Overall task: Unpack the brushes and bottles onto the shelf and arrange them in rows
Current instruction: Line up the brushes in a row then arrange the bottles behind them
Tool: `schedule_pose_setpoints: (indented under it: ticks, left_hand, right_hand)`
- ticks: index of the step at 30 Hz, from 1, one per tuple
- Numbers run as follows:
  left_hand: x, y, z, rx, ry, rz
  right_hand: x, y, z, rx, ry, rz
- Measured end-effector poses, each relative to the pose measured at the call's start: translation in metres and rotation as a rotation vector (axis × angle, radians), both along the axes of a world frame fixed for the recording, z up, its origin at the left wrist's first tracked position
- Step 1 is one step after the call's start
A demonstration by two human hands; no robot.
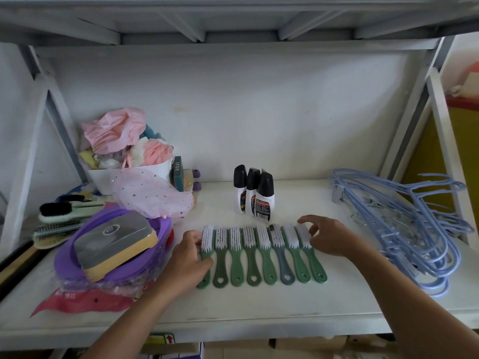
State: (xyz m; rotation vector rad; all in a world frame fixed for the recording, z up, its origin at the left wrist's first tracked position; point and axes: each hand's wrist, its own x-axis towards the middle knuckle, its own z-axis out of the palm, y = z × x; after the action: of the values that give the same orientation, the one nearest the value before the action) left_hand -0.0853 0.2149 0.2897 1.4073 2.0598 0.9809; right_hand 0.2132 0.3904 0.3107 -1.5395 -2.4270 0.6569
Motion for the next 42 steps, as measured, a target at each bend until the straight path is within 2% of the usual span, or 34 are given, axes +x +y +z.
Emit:
schedule_pose_setpoints:
  ticks: [18,42]
  left_hand:
    - [0.003,-0.003,0.008,-0.022,-0.038,0.007]
    - [0.009,-0.013,0.019,-0.085,0.027,-0.012]
  right_hand:
    - [-0.002,-0.006,0.003,0.003,-0.022,-0.006]
    - [0.003,-0.018,0.011,-0.070,-0.083,0.002]
